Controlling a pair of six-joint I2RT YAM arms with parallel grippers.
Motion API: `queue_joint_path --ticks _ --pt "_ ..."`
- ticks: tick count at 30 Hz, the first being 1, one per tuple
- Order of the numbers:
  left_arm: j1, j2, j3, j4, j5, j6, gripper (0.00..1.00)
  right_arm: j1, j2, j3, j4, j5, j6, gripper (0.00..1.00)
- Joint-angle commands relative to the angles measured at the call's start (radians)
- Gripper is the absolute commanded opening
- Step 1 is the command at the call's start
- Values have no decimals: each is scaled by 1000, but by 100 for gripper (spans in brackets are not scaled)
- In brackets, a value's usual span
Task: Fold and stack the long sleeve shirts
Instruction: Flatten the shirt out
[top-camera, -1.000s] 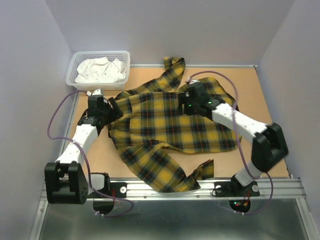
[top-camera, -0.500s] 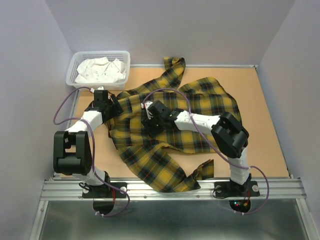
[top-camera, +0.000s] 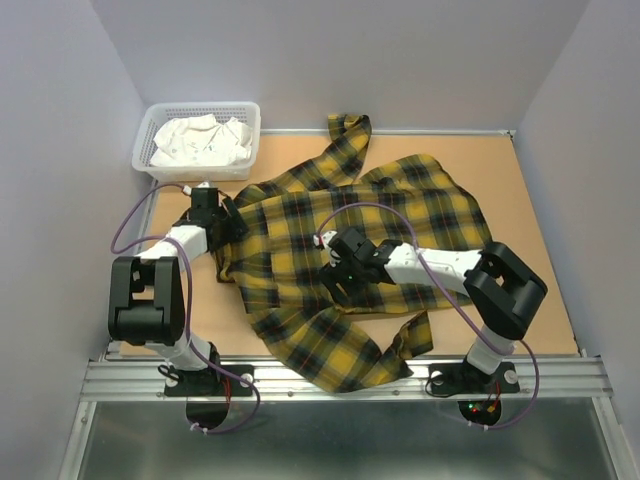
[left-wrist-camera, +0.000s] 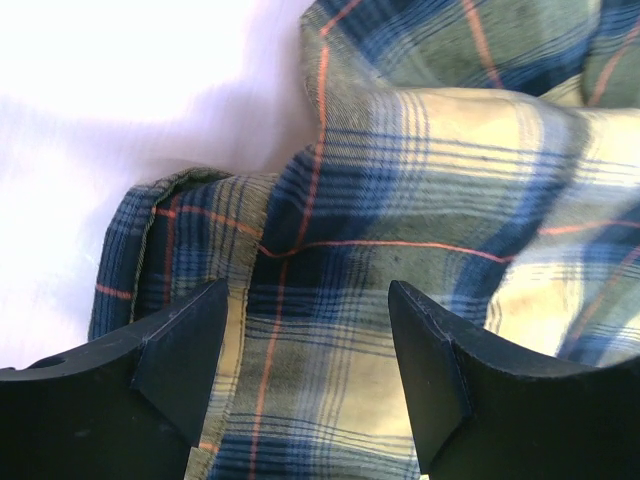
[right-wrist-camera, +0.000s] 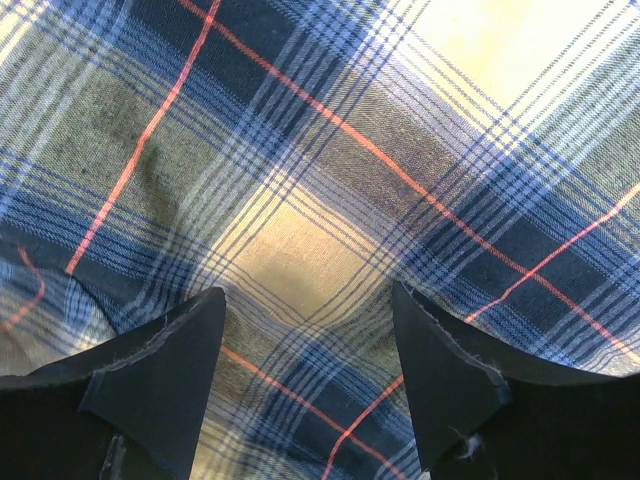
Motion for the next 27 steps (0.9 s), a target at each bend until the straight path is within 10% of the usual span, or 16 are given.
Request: queue_joint_path --ticks 1,17,27 --pt "6 -2 -30 20 -4 0 76 9 -11 -30 -157 17 22 73" --pt "7 -147 -120 -69 -13 38 77 -3 -46 111 -436 -21 39 79" --pt "-36 -213 103 -45 -7 138 77 -299 -123 313 -340 56 80 78"
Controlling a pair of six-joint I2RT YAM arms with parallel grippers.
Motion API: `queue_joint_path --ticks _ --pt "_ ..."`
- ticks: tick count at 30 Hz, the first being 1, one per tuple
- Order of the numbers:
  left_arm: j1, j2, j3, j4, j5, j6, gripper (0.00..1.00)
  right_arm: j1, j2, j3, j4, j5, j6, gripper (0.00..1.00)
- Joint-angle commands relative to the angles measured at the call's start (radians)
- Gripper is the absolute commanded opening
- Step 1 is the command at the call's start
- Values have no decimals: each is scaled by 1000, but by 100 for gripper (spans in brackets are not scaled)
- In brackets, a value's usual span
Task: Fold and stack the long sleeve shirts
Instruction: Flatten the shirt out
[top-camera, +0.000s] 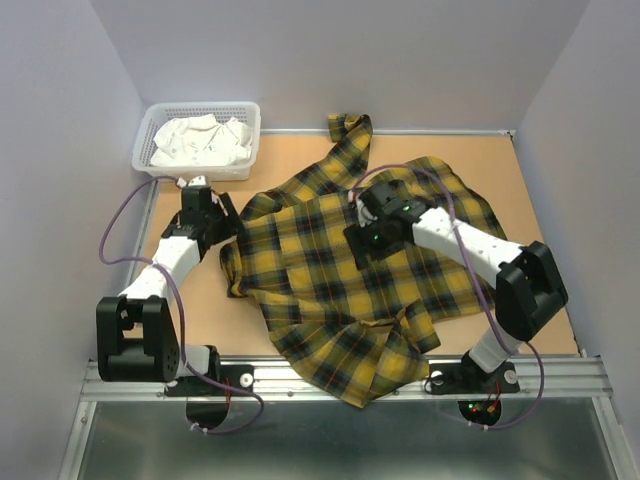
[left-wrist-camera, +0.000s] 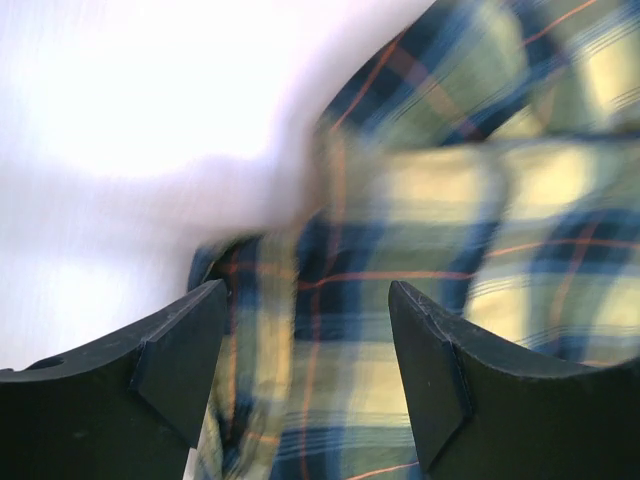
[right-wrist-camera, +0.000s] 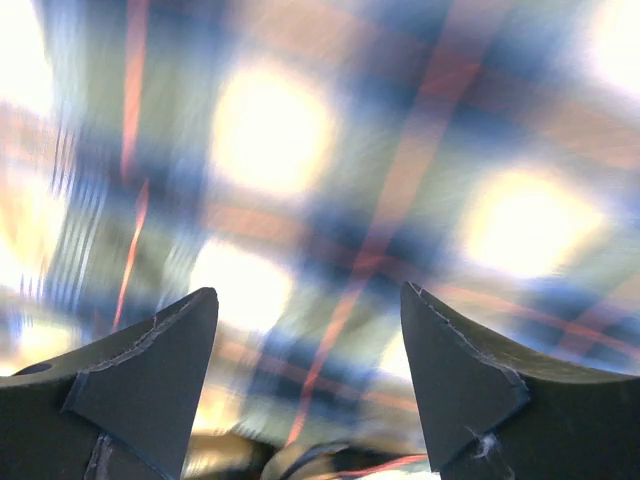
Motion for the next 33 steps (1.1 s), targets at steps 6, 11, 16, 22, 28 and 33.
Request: queue_joint_path --ticks 6,11,16,22,28,33 --pt "-210 232 453 39 -33 52 73 -204 -31 90 198 167 174 75" --pt "-291 469 651 5 -67 -2 57 -256 -16 50 275 153 254 72" --pt "-325 685 840 -12 -73 -22 46 -256 1 1 365 134 291 66" --pt "-338 863 989 -18 -87 -34 44 -256 52 -19 414 84 276 56" --pt "-341 954 1035 -33 -64 -57 42 -256 76 -68 434 55 277 56" --pt "-344 1006 1041 -71 -67 -92 42 -256 86 -133 441 42 288 56"
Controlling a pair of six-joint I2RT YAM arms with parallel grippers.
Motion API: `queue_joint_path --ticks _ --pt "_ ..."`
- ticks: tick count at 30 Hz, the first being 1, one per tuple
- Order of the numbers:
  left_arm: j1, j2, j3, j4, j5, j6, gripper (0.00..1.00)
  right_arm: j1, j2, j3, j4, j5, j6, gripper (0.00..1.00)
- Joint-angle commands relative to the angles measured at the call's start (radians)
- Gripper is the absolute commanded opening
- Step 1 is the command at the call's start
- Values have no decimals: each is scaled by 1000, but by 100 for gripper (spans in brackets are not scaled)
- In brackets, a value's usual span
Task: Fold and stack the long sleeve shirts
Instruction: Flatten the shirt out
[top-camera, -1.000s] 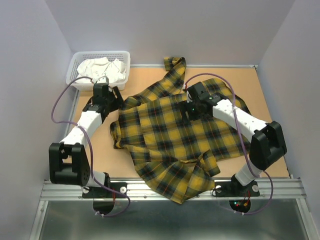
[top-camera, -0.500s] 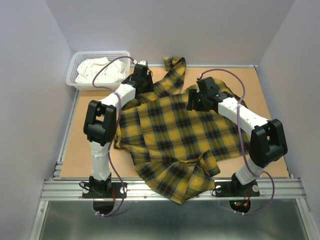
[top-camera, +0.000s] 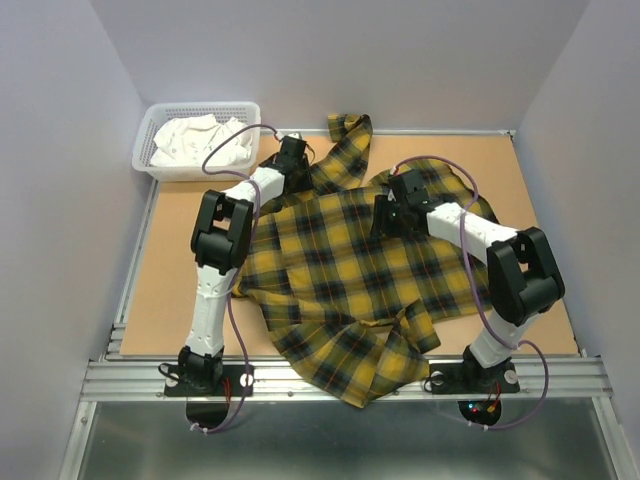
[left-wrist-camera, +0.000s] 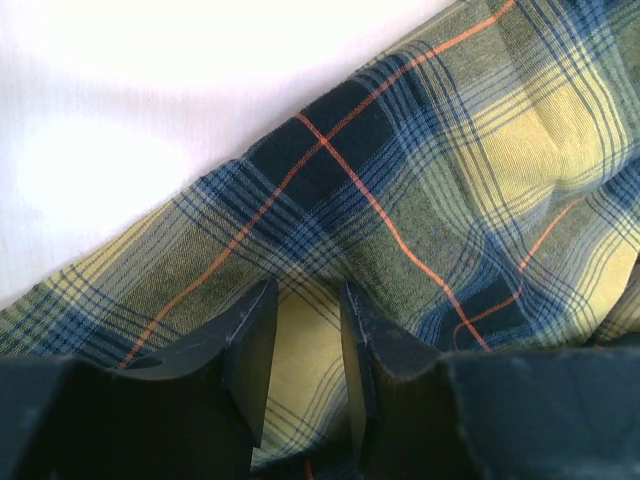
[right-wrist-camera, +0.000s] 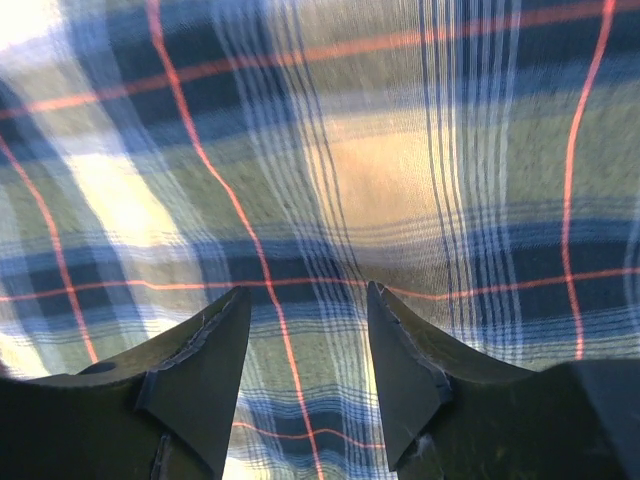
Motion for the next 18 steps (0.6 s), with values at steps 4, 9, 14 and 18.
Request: queue_joint_path --ticks 4,9,14,18 --pt "18 75 80 -56 -9 -60 42 1 9 -125 45 -19 35 56" --pt "61 127 163 -82 -11 -75 42 1 -25 -231 37 -11 82 57" --pt "105 160 203 -88 11 -100 42 1 -83 -322 8 -31 121 59" --pt "131 178 231 -83 14 -111 42 1 -126 -376 -56 -22 159 61"
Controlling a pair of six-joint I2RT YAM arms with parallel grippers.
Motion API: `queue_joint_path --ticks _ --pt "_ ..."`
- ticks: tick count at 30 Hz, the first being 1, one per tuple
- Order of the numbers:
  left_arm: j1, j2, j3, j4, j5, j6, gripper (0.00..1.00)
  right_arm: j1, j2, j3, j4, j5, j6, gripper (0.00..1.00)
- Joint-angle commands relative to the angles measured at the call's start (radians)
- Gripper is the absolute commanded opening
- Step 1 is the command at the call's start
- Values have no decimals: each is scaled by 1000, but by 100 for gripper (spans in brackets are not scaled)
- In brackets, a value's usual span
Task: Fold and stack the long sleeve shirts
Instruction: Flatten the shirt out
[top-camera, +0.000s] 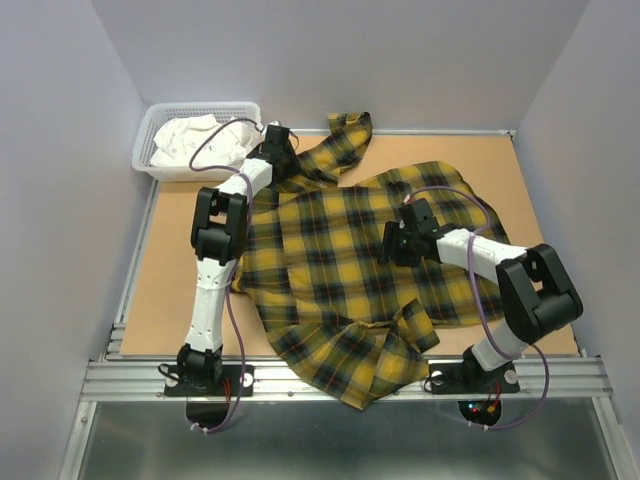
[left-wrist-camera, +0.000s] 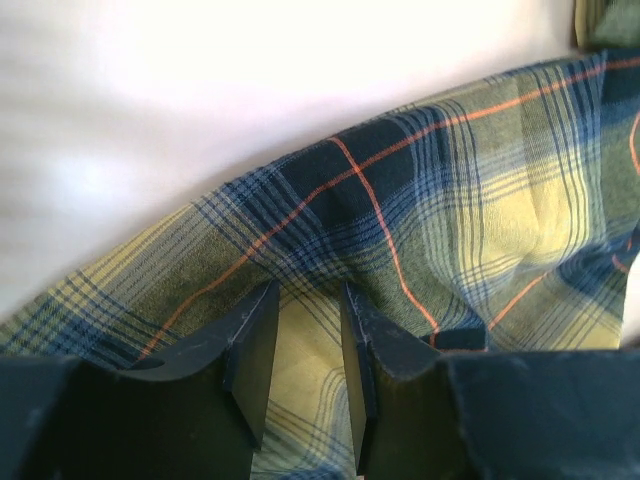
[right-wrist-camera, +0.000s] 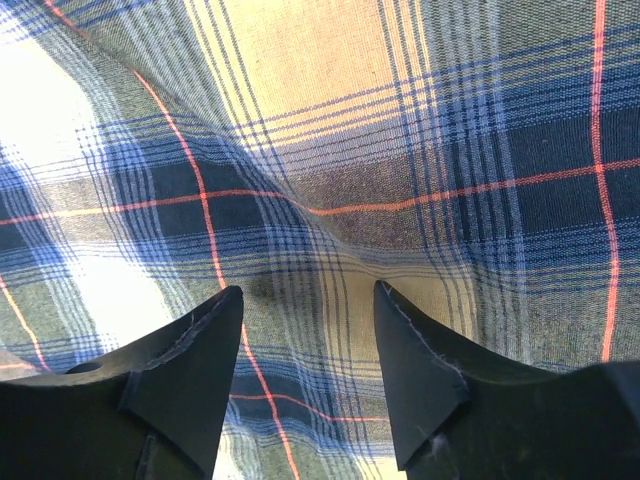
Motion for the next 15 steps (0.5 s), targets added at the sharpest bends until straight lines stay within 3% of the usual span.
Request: queue_joint_path --ticks 1,12,15 --pt "43 53 49 -73 -14 -12 42 1 -23 -92 -166 3 60 62" --pt "74 40 66 -10 24 -55 43 0 -106 -98 -268 4 70 66" --pt "66 9 47 52 88 -49 50 1 -135 -29 -289 22 32 71"
